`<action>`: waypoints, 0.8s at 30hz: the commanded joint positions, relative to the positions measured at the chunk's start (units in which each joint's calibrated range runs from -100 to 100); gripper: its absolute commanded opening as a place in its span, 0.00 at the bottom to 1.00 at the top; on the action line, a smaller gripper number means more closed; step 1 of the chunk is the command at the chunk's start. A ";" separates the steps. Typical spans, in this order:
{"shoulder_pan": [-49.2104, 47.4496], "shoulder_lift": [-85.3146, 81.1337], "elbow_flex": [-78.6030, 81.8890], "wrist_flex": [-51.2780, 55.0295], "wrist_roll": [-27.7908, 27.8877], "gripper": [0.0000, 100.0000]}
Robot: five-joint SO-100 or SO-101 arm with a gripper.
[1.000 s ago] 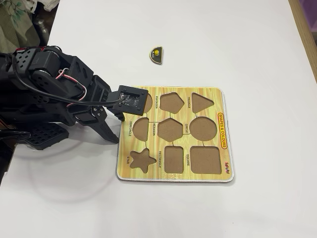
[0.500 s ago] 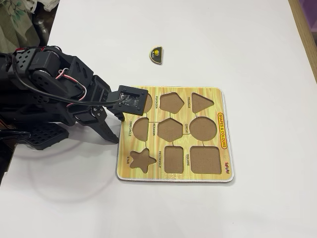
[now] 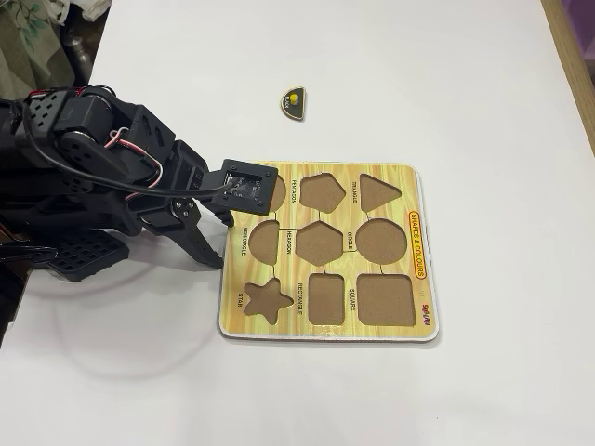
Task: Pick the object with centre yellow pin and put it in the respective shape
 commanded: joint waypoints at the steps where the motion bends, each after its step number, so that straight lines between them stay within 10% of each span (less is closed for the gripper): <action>1: 0.16 0.64 0.36 1.16 0.15 0.22; 24: -0.03 4.83 -10.07 0.99 -0.48 0.21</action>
